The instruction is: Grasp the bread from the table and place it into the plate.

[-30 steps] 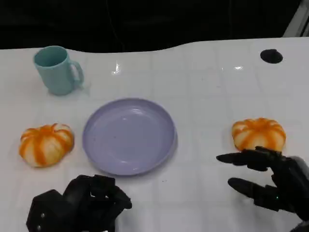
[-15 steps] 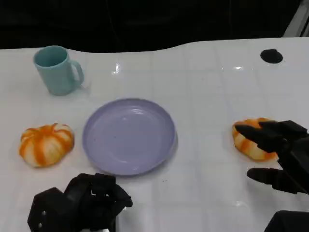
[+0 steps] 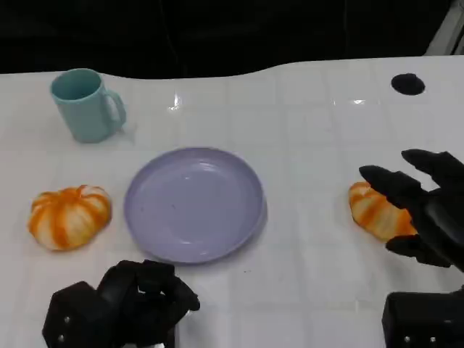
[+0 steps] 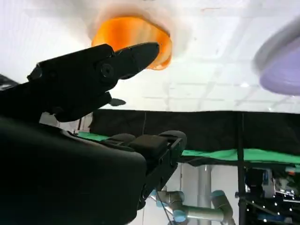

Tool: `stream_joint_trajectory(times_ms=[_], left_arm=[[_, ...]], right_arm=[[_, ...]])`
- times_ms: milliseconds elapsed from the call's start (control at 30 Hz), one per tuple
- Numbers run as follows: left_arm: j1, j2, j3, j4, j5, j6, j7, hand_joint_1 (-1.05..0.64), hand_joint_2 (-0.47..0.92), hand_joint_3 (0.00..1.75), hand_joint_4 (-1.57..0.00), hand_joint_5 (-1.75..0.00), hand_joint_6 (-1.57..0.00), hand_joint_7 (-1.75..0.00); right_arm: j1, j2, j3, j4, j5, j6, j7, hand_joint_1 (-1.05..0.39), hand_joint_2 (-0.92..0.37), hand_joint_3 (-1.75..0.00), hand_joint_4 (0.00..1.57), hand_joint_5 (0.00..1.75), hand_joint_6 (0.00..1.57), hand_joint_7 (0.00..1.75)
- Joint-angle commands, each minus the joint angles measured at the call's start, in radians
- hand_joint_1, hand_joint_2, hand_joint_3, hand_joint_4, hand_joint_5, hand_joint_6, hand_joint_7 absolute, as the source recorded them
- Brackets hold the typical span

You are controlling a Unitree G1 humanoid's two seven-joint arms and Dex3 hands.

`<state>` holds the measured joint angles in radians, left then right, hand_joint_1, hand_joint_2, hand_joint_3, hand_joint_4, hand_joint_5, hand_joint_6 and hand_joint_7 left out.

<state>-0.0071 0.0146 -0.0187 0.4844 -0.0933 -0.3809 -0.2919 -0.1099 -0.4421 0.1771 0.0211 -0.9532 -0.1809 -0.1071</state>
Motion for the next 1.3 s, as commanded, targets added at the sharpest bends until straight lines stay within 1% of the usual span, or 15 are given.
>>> stream_joint_trajectory(times_ms=[33, 300, 400, 567, 733, 967, 1167, 1267, 1300], left_arm=[[0.006, 0.008, 0.006, 0.003, 0.007, -0.020, 0.006, -1.05, 0.57, 0.62, -1.57, -1.18, -1.47, -0.63], [0.011, 0.005, 0.006, -0.011, 0.004, -0.004, 0.009, -1.05, 0.56, 0.62, -1.57, -1.18, -1.47, -0.64], [0.013, 0.005, 0.006, -0.016, 0.005, -0.002, 0.010, -1.05, 0.56, 0.62, -1.57, -1.18, -1.47, -0.64], [0.019, 0.005, 0.006, -0.022, 0.002, -0.001, 0.007, -1.05, 0.55, 0.63, -1.57, -1.18, -1.47, -0.64], [0.025, 0.005, 0.006, -0.032, 0.003, 0.005, 0.009, -1.05, 0.55, 0.64, -1.57, -1.18, -1.46, -0.64], [0.029, 0.004, 0.007, -0.039, 0.002, 0.010, 0.010, -1.05, 0.54, 0.65, -1.57, -1.19, -1.47, -0.65], [0.034, 0.005, 0.005, -0.048, 0.005, 0.012, 0.011, -1.05, 0.53, 0.66, -1.57, -1.19, -1.47, -0.65], [0.035, 0.006, 0.004, -0.050, 0.007, 0.014, 0.011, -1.05, 0.53, 0.67, -1.57, -1.19, -1.47, -0.65], [0.036, 0.006, 0.004, -0.053, 0.009, 0.016, 0.014, -1.05, 0.54, 0.67, -1.57, -1.19, -1.47, -0.65]], right_arm=[[-0.038, -0.022, 0.027, 0.029, -0.020, 0.044, 0.020, -0.31, -0.76, 0.00, 0.00, 0.45, 0.36, 0.01], [-0.108, -0.024, 0.093, 0.138, -0.021, 0.080, 0.032, -0.27, -0.73, 0.00, 0.01, 0.46, 0.36, 0.00], [-0.132, -0.026, 0.115, 0.181, -0.014, 0.080, 0.033, -0.26, -0.73, 0.00, 0.02, 0.44, 0.35, 0.00], [-0.179, -0.024, 0.151, 0.269, -0.011, 0.075, 0.013, -0.26, -0.73, 0.00, 0.09, 0.36, 0.36, 0.00], [-0.236, -0.014, 0.180, 0.364, -0.002, 0.074, -0.004, -0.24, -0.73, 0.00, 0.10, 0.31, 0.35, 0.00], [-0.310, -0.005, 0.219, 0.467, 0.002, 0.083, -0.010, -0.28, -0.75, -0.01, 0.11, 0.26, 0.33, 0.00], [-0.368, 0.003, 0.247, 0.560, 0.013, 0.076, -0.025, -0.30, -0.77, -0.01, 0.13, 0.21, 0.31, 0.00], [-0.394, 0.009, 0.260, 0.610, 0.021, 0.059, -0.043, -0.29, -0.78, -0.01, 0.18, 0.19, 0.34, 0.01], [-0.403, 0.011, 0.266, 0.628, 0.022, 0.056, -0.046, -0.28, -0.79, -0.01, 0.23, 0.16, 0.36, 0.01]])
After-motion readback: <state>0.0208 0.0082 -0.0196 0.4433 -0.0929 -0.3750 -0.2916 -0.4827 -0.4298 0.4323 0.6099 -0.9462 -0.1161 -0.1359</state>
